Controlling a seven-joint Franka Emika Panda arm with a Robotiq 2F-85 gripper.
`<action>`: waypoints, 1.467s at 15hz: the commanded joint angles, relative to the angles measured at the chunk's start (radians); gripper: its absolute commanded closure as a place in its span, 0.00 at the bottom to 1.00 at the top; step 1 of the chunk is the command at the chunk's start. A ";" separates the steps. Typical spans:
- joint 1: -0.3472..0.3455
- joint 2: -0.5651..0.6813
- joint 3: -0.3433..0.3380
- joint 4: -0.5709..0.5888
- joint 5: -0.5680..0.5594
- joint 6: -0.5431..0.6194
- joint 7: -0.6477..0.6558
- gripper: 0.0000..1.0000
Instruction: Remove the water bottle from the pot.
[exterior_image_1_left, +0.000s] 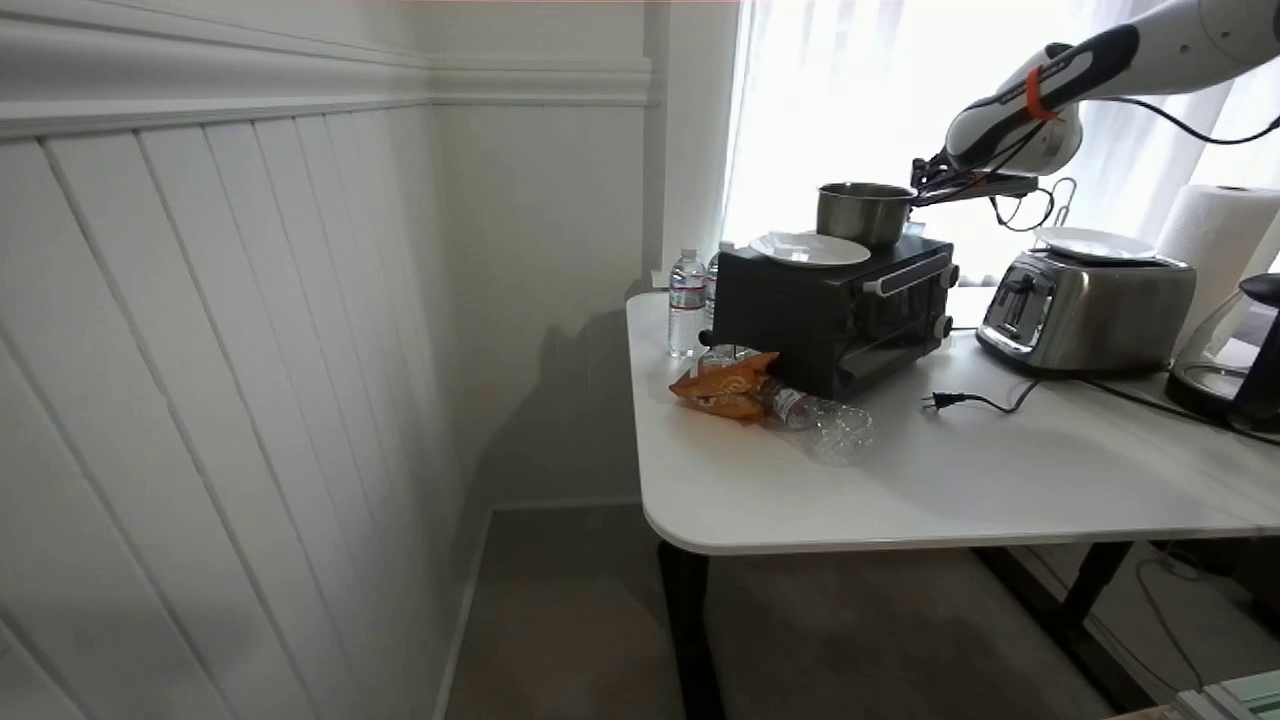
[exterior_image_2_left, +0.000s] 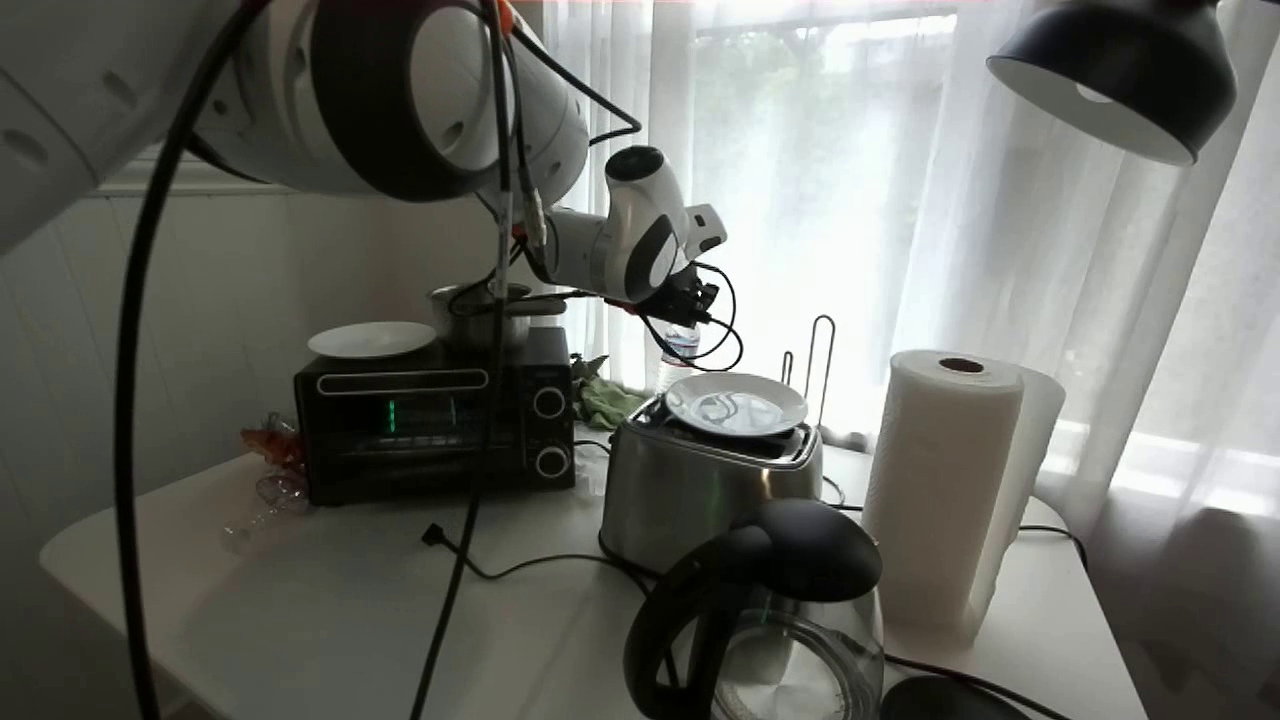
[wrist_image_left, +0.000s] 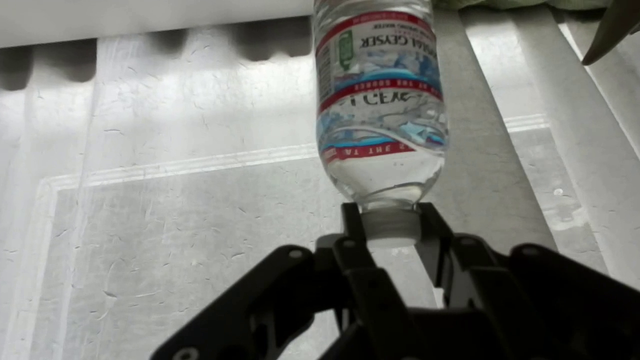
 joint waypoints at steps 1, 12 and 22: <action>-0.037 0.049 0.056 0.070 0.012 -0.001 -0.087 0.92; -0.063 0.086 0.104 0.057 0.005 0.013 -0.174 0.67; 0.005 -0.068 -0.020 -0.020 -0.014 -0.191 -0.094 0.00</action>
